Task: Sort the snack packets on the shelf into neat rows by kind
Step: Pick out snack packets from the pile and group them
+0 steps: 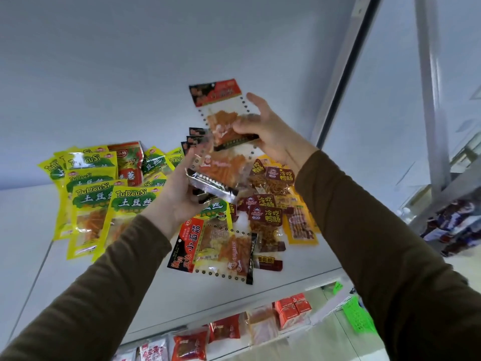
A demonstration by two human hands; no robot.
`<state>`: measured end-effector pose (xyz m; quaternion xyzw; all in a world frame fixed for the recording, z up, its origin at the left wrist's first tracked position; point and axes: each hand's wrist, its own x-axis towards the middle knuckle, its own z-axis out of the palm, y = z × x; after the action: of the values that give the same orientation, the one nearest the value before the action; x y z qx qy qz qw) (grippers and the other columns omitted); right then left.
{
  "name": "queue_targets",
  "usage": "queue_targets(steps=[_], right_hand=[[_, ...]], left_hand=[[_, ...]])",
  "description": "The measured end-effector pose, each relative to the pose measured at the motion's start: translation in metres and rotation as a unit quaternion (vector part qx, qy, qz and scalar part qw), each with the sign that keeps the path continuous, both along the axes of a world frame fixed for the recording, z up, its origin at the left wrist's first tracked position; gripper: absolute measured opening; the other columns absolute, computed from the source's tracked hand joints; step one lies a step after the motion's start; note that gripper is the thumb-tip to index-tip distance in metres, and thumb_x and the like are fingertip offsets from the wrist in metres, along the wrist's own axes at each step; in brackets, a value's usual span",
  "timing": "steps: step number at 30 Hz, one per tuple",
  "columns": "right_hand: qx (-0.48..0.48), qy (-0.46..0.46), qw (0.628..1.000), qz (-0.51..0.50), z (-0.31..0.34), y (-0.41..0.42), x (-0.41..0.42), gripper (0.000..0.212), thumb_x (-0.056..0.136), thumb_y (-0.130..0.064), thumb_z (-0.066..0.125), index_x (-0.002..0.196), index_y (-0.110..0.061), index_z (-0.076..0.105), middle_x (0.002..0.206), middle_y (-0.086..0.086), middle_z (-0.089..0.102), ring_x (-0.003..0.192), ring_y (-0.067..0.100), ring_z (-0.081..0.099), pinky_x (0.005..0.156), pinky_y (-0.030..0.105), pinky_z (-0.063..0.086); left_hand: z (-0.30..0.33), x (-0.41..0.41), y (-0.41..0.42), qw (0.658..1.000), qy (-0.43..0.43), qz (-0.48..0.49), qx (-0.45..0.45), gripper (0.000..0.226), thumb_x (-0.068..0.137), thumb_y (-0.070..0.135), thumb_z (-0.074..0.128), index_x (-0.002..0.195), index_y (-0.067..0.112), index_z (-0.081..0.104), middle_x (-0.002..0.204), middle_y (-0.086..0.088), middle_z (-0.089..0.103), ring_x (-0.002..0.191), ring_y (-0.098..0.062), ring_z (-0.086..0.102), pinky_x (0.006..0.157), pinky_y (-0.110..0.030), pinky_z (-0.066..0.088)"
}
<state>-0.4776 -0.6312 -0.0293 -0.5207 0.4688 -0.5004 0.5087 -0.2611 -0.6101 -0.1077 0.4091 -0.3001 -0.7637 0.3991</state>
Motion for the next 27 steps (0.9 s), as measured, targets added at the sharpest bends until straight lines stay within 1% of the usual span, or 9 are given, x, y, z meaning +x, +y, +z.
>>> queue_targets(steps=[3, 6, 8, 10, 13, 16, 19, 22, 27], right_hand=[[0.0, 0.117, 0.993, -0.006, -0.021, 0.0, 0.008, 0.103, 0.081, 0.006, 0.075, 0.158, -0.032, 0.017, 0.124, 0.012, 0.055, 0.111, 0.022, 0.061, 0.087, 0.031, 0.046], [-0.017, 0.169, 0.985, -0.021, -0.033, -0.002, 0.008, 0.101, 0.083, 0.0, 0.077, 0.156, -0.039, 0.019, 0.121, 0.004, 0.053, 0.105, 0.009, 0.059, 0.075, 0.018, 0.039], [-0.038, 0.2, 0.979, -0.023, -0.034, -0.002, 0.007, 0.1, 0.084, -0.002, 0.077, 0.156, -0.041, 0.02, 0.121, 0.003, 0.054, 0.104, 0.007, 0.06, 0.079, 0.016, 0.044], [-0.066, 0.237, 0.969, -0.019, -0.032, -0.001, 0.006, 0.097, 0.085, -0.004, 0.077, 0.156, -0.04, 0.021, 0.121, 0.002, 0.056, 0.11, 0.01, 0.059, 0.092, 0.021, 0.045], [-0.102, 0.26, 0.96, -0.002, -0.026, 0.001, 0.011, 0.091, 0.087, -0.009, 0.076, 0.156, -0.039, 0.024, 0.122, -0.002, 0.059, 0.111, 0.006, 0.061, 0.091, 0.019, 0.05], [-0.112, 0.243, 0.963, -0.011, -0.025, 0.004, 0.019, 0.087, 0.088, -0.016, 0.076, 0.155, -0.041, 0.027, 0.135, -0.004, 0.058, 0.117, 0.002, 0.06, 0.099, 0.027, 0.052], [-0.091, 0.238, 0.966, -0.037, -0.034, 0.011, 0.02, 0.086, 0.089, -0.026, 0.075, 0.157, -0.042, 0.025, 0.159, -0.001, 0.036, 0.143, 0.016, 0.039, 0.115, 0.038, 0.037], [-0.071, 0.231, 0.968, -0.066, -0.05, 0.019, 0.019, 0.083, 0.09, -0.037, 0.073, 0.157, -0.042, 0.024, 0.166, -0.01, 0.018, 0.153, 0.016, 0.016, 0.12, 0.042, 0.021], [-0.004, 0.152, 0.988, -0.032, -0.069, 0.027, 0.029, 0.093, 0.085, -0.034, 0.078, 0.156, -0.047, 0.019, 0.167, -0.014, 0.013, 0.148, 0.02, 0.026, 0.104, 0.03, 0.032]], left_hand=[[-0.002, 0.002, 0.001, 0.999, 0.042, -0.025, 0.019, 0.083, 0.075, 0.08, 0.067, 0.124, 0.013, 0.071, 0.12, -0.018, 0.074, 0.101, -0.039, 0.075, 0.077, -0.05, 0.062], [-0.003, 0.011, 0.001, 0.996, 0.073, -0.058, 0.0, 0.082, 0.07, 0.087, 0.064, 0.108, 0.016, 0.081, 0.119, -0.024, 0.073, 0.107, -0.046, 0.071, 0.083, -0.056, 0.059], [-0.003, 0.018, 0.004, 0.989, 0.095, -0.113, -0.033, 0.065, 0.073, 0.083, 0.064, 0.092, 0.025, 0.085, 0.118, -0.024, 0.073, 0.114, -0.048, 0.067, 0.088, -0.058, 0.057], [-0.005, 0.022, 0.006, 0.986, 0.081, -0.142, -0.045, 0.053, 0.08, 0.07, 0.069, 0.107, 0.026, 0.082, 0.124, -0.025, 0.07, 0.118, -0.047, 0.065, 0.09, -0.06, 0.056], [-0.009, 0.019, 0.005, 0.99, 0.036, -0.136, -0.027, 0.041, 0.085, 0.029, 0.077, 0.123, 0.013, 0.072, 0.112, -0.018, 0.075, 0.1, -0.037, 0.075, 0.077, -0.05, 0.062], [-0.009, 0.008, 0.01, 0.993, 0.038, -0.11, -0.017, 0.052, 0.08, 0.01, 0.075, 0.129, 0.016, 0.06, 0.107, -0.011, 0.077, 0.093, -0.031, 0.077, 0.074, -0.049, 0.063], [-0.009, 0.003, 0.011, 0.994, 0.065, -0.084, -0.036, 0.06, 0.081, 0.012, 0.074, 0.138, 0.02, 0.055, 0.115, -0.012, 0.076, 0.101, -0.033, 0.075, 0.079, -0.052, 0.063], [-0.01, 0.001, 0.01, 0.994, 0.092, -0.043, -0.038, 0.064, 0.085, 0.02, 0.073, 0.146, 0.017, 0.052, 0.125, -0.015, 0.072, 0.106, -0.034, 0.073, 0.078, -0.048, 0.064], [-0.012, 0.001, 0.01, 0.994, 0.098, -0.015, -0.05, 0.069, 0.086, 0.054, 0.075, 0.136, 0.008, 0.062, 0.129, -0.022, 0.069, 0.115, -0.041, 0.069, 0.094, -0.053, 0.059]])
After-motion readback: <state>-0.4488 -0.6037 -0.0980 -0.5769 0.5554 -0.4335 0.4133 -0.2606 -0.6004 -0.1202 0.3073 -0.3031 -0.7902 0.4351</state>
